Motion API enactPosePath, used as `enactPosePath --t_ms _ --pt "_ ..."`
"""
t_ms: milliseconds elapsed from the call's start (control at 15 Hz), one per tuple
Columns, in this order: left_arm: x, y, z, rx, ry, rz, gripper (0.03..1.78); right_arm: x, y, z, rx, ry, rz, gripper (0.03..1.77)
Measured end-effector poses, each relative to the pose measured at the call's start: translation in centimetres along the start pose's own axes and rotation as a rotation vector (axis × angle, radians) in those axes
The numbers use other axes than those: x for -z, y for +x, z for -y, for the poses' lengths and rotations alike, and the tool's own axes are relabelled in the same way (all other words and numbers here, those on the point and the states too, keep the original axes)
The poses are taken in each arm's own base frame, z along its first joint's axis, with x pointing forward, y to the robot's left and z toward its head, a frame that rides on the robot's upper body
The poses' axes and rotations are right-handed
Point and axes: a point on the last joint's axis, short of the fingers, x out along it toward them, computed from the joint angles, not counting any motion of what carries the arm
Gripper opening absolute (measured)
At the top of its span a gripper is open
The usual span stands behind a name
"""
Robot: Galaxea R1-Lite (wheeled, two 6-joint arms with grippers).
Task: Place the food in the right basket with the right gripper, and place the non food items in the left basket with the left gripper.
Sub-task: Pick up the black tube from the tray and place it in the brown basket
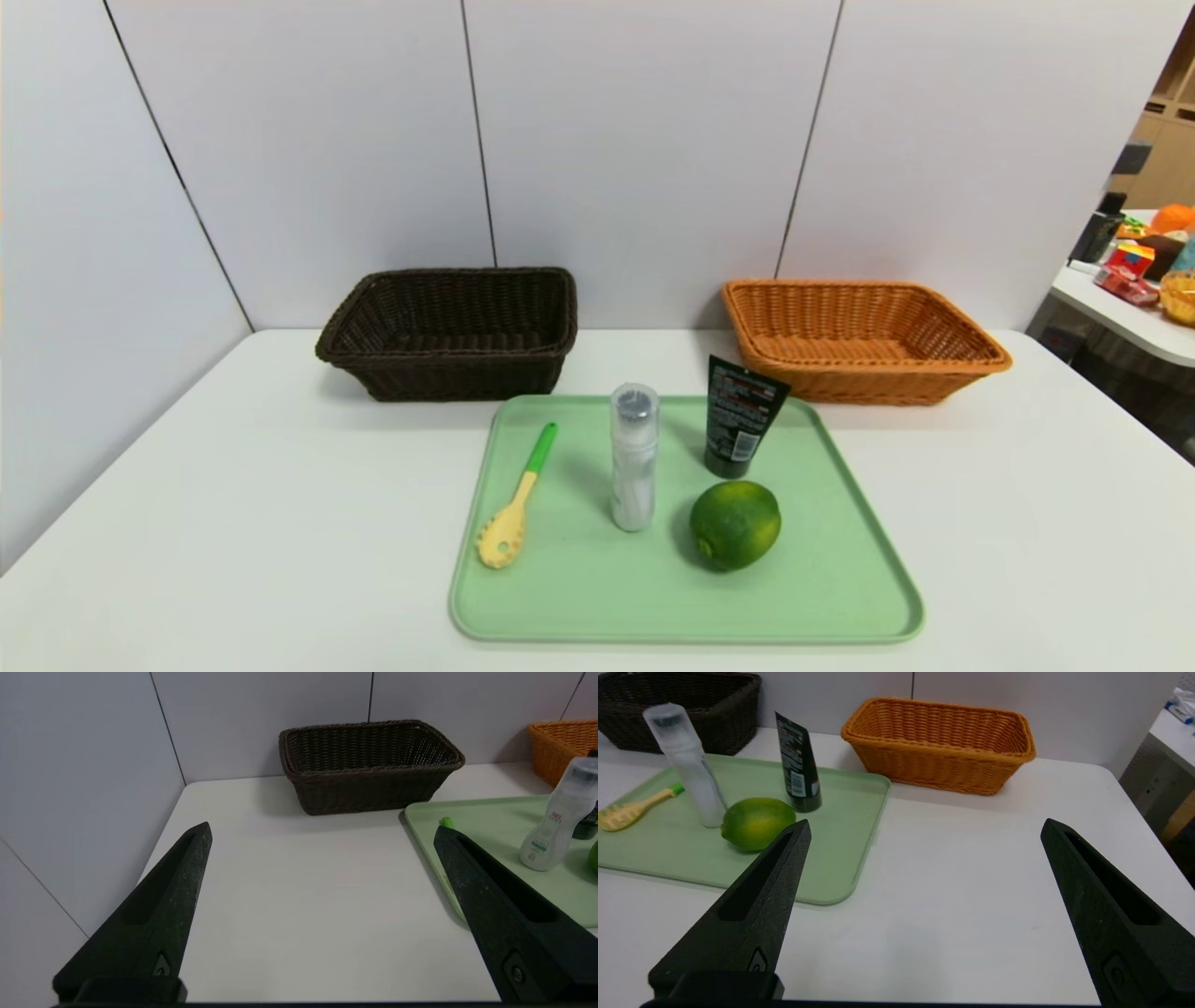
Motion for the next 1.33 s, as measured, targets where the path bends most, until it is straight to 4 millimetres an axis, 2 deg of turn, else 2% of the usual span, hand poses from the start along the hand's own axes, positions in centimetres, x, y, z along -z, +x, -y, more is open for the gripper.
enactPosePath --t_ms 133,267,467,667,867,1067,1333 --pt "-2.4 1.5 -0.1 0.023 0.016 -0.015 1.69 -3.0 1.4 0.3 -0.051 0.001 -0.007 1.7" --pt "-3.9 3.5 -0.2 0.071 0.017 -0.054 1.69 -5.3 3.2 0.5 -0.091 0.002 -0.027 1.7" --pt "-4.7 7.4 -0.3 0.149 0.001 -0.118 1.69 -7.0 7.0 1.1 -0.117 0.009 -0.084 1.7" --pt "-4.5 11.6 -0.2 0.202 -0.015 -0.165 1.69 -6.9 10.7 0.9 -0.171 0.019 -0.164 1.7" --pt "-3.5 14.6 0.6 0.25 -0.062 -0.232 1.69 -6.6 13.7 -0.5 -0.231 0.011 -0.196 1.7" --pt "-1.9 15.5 1.2 0.266 -0.098 -0.31 1.69 -6.1 15.4 -2.5 -0.275 0.028 -0.226 1.7" --pt "-0.7 15.4 1.3 0.272 -0.102 -0.346 1.69 -5.2 16.2 -3.3 -0.303 0.021 -0.276 1.7"
